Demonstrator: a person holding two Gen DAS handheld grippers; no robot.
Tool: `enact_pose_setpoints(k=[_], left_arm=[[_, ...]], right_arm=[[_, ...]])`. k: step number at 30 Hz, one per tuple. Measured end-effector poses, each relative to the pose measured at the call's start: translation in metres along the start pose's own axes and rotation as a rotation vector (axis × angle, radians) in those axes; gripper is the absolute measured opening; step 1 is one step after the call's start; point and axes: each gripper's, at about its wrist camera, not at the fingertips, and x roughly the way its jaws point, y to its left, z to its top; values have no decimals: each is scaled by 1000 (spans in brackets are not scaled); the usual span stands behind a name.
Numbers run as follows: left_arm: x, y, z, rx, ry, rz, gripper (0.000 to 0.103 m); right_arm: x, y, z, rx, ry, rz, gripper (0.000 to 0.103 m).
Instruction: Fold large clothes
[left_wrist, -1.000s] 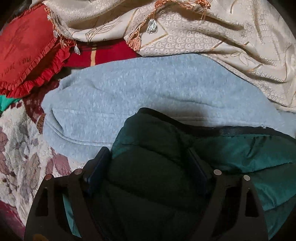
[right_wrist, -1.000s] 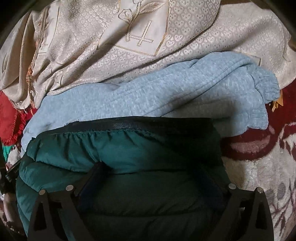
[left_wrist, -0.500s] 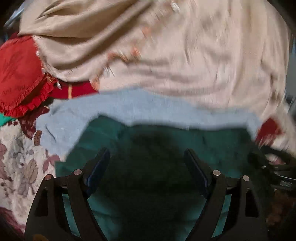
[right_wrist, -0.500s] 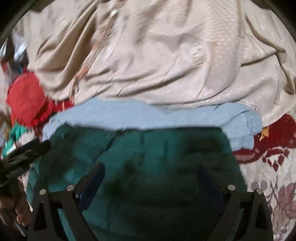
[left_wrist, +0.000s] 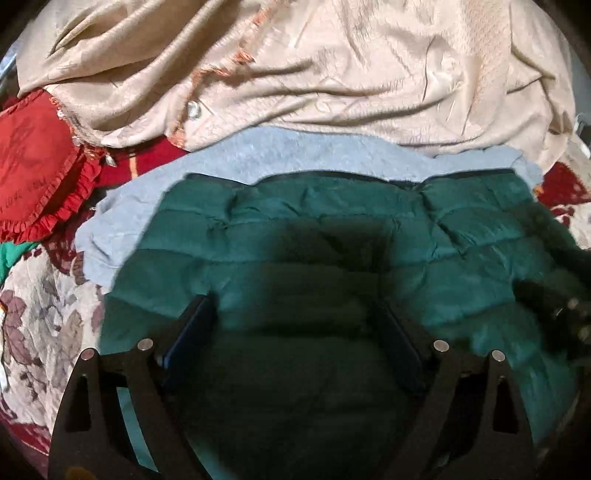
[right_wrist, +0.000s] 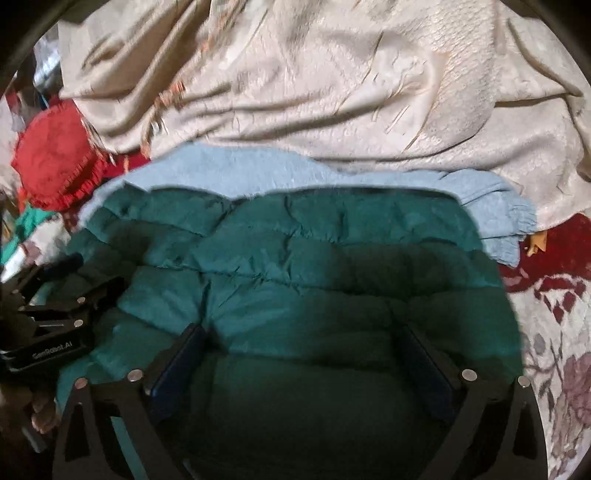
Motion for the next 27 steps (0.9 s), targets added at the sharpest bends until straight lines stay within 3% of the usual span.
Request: enact_pose_setpoints(k=[2,3,6,10,15,20,27], left_arm=[[-13,16,-6,-49,-23,-14,90],[-16,25,-8,-82,-23,-26,90],[-4,43,-23,-164,51,-62,90],[-7,29,-30,-86,34,-16,91],[-10,36,-34,-110,21,-37,92],[-11,25,-42,-117,-21,49,93],[-9,27,-42,-135,-27,57,95]], right_arm=[[-23,-1,-4,0,-78,18,103],[-25,-2,-7,-4,-77,19,103],[0,-6,-23,-4,50,-15,103],[5,-8,-32,-20,30,-10,103],[1,-8,-38,-50,-3,10,103],[-2,-7,-43,-73,-16,1,103],[-1,-5,-42,-83,-17,-13,103]])
